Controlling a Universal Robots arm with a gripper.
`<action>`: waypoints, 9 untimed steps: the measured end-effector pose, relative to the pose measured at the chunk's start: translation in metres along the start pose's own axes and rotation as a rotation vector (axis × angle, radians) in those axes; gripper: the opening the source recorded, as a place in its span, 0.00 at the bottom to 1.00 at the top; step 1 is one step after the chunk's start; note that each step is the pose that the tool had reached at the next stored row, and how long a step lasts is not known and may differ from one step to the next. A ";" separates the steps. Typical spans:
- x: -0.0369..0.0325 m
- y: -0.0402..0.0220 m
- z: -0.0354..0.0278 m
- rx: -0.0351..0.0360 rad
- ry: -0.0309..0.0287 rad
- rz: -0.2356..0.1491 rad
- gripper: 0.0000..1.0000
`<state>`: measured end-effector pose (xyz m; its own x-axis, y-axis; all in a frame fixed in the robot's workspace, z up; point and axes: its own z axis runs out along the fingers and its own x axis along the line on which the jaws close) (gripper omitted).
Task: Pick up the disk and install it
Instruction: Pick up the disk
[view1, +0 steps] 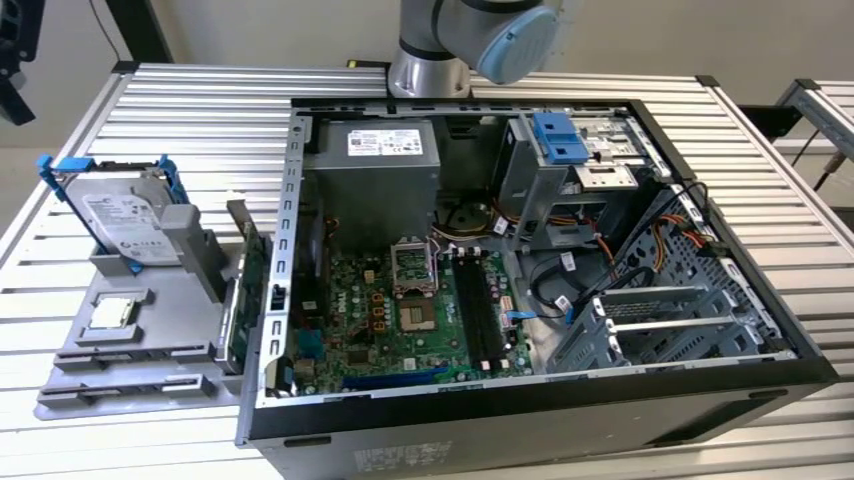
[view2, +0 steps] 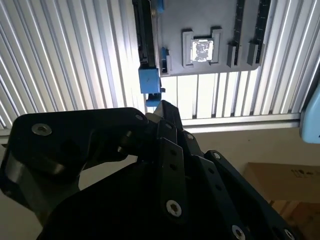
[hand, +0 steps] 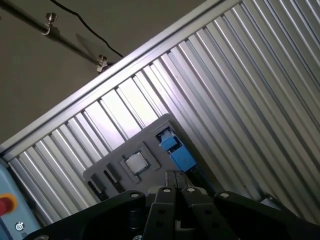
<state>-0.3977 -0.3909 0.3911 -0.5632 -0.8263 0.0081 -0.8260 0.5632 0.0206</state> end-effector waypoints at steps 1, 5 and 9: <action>0.0000 0.0000 0.0000 0.0003 0.0006 -0.006 0.00; 0.0000 0.0000 0.0000 0.0019 0.0031 -0.032 0.00; 0.0000 0.0000 0.0000 0.0045 0.0072 -0.076 0.00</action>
<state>-0.3977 -0.3909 0.3911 -0.4989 -0.8665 0.0138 -0.8664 0.4991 0.0170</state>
